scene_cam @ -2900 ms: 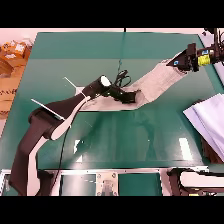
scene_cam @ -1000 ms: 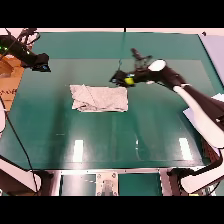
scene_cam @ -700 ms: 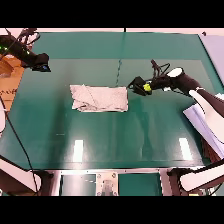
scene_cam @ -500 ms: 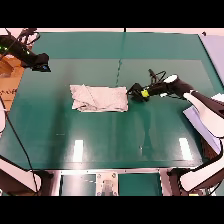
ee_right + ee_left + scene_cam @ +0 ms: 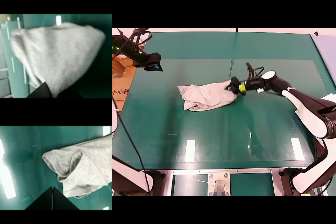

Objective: Fold the shirts.

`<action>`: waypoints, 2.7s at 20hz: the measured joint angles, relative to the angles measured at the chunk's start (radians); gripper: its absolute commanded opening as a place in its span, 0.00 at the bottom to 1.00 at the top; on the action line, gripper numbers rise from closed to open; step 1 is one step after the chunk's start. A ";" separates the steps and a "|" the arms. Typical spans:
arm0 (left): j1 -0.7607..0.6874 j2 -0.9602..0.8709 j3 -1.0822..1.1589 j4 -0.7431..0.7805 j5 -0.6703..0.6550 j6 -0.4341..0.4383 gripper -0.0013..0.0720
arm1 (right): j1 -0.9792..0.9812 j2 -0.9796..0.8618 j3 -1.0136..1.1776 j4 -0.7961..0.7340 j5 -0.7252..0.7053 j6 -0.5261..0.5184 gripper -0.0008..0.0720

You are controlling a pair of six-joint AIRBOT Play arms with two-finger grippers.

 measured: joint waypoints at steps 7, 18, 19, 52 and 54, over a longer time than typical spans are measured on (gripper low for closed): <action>0.000 0.000 0.000 0.000 -0.015 0.000 0.04 | -0.256 0.155 0.300 -0.098 0.148 0.109 0.03; 0.000 0.000 0.000 -0.004 -0.023 0.000 0.04 | -0.982 0.353 0.368 -0.340 0.417 0.386 0.03; 0.000 0.000 0.000 -0.004 -0.023 0.000 0.04 | -1.034 0.368 0.364 -0.365 0.441 0.410 0.03; 0.000 0.016 0.000 -0.028 -0.049 0.020 0.04 | -1.420 0.679 -0.130 -0.788 0.631 0.506 0.03; -0.004 0.040 -0.005 -0.037 -0.058 0.005 0.04 | -1.282 0.678 -0.116 -0.766 0.578 0.472 0.03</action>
